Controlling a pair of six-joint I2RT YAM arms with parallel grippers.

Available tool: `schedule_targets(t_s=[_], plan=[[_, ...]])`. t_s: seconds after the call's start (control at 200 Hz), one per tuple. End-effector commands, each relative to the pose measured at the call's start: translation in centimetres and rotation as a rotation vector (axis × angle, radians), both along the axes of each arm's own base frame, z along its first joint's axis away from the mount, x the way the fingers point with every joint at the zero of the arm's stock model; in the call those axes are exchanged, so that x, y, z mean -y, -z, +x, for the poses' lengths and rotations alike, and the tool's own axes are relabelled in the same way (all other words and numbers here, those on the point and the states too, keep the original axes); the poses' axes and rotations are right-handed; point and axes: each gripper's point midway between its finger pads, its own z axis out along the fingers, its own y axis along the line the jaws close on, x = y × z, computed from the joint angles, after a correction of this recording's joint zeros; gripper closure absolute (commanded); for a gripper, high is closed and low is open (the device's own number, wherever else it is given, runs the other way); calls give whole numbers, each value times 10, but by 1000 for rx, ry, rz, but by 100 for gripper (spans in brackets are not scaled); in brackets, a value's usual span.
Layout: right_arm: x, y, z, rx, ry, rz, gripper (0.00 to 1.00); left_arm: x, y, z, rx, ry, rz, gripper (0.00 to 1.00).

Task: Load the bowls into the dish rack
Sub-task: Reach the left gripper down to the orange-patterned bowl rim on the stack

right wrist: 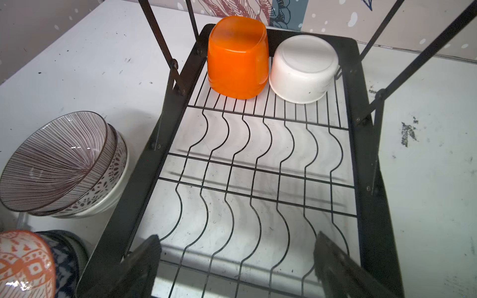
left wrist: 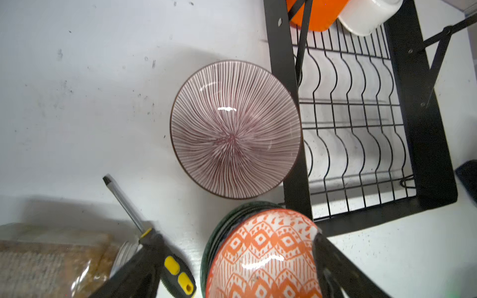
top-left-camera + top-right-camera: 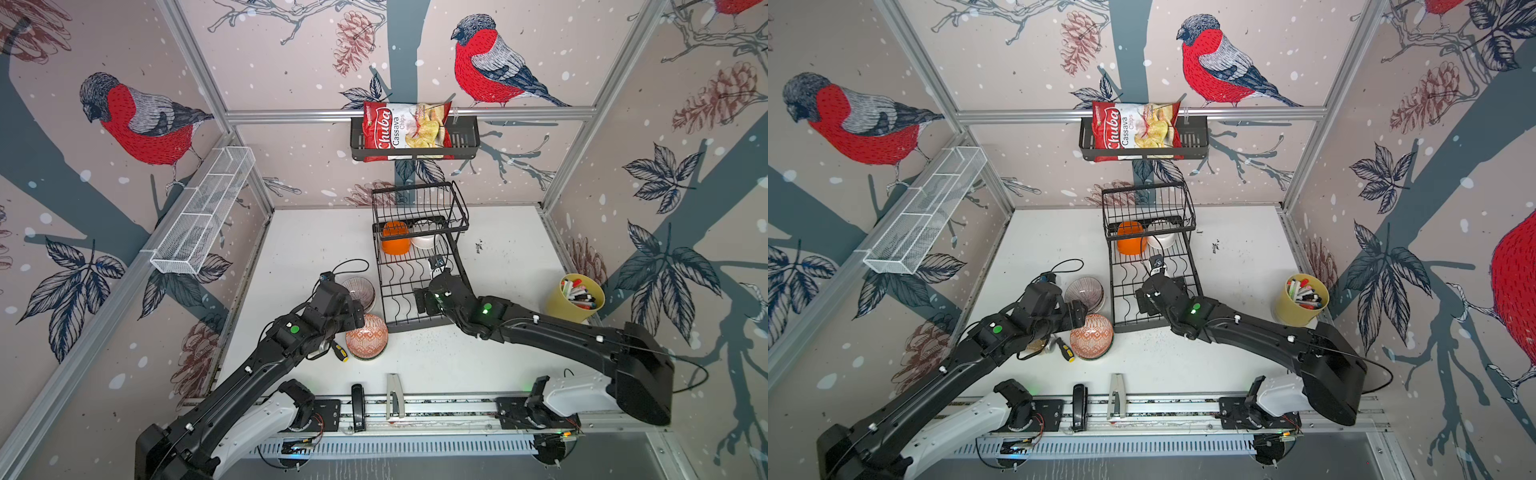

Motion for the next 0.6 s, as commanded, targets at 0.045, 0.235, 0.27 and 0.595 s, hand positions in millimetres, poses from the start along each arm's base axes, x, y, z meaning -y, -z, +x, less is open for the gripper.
schedule_targets(t_s=[0.045, 0.235, 0.27, 0.595], plan=[[5, -21, 3, 21, 31, 96, 7, -6, 13, -12, -56, -41, 68, 16], [5, -33, 8, 24, 29, 163, 8, -3, 24, -17, -89, -51, 104, 25], [3, -35, 9, 25, 25, 168, 8, -4, 26, -17, -92, -55, 107, 28], [-3, -44, 14, 36, 13, 208, 8, -6, 45, -20, -120, -85, 116, 35]])
